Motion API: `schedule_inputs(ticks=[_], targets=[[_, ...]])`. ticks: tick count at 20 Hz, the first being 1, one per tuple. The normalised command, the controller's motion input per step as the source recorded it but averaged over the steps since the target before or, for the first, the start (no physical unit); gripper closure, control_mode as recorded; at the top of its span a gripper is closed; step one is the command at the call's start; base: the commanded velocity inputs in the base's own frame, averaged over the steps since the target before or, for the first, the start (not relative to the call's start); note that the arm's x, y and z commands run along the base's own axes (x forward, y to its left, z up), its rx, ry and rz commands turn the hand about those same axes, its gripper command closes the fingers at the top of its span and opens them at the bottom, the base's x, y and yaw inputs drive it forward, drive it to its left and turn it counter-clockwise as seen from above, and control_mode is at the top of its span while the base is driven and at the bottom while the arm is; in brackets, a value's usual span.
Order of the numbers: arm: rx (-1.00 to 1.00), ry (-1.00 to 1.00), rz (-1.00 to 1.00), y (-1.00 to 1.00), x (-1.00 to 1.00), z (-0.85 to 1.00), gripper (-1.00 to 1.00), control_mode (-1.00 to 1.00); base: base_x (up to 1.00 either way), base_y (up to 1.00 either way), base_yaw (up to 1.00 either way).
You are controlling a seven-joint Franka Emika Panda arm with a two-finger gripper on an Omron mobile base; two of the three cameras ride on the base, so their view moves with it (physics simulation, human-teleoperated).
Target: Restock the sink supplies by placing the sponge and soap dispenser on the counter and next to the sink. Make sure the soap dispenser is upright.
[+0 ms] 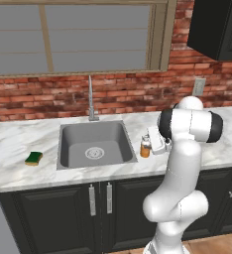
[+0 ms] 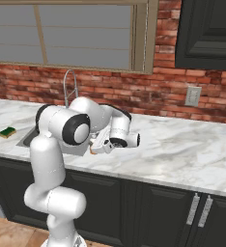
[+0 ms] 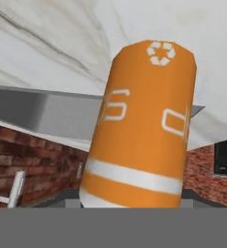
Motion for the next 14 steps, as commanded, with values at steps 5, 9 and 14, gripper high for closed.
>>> schedule_inputs(ticks=[5,9,14], targets=[[0.00,0.00,0.00,0.02,0.00,-0.17,-1.00,-1.00,0.00,0.00,0.00],[0.01,0.00,0.00,0.00,0.10,0.00,-1.00,-1.00,0.00,0.00,0.00],[0.00,0.00,0.00,0.00,0.02,0.02,-1.00,-1.00,0.00,0.00,0.00]])
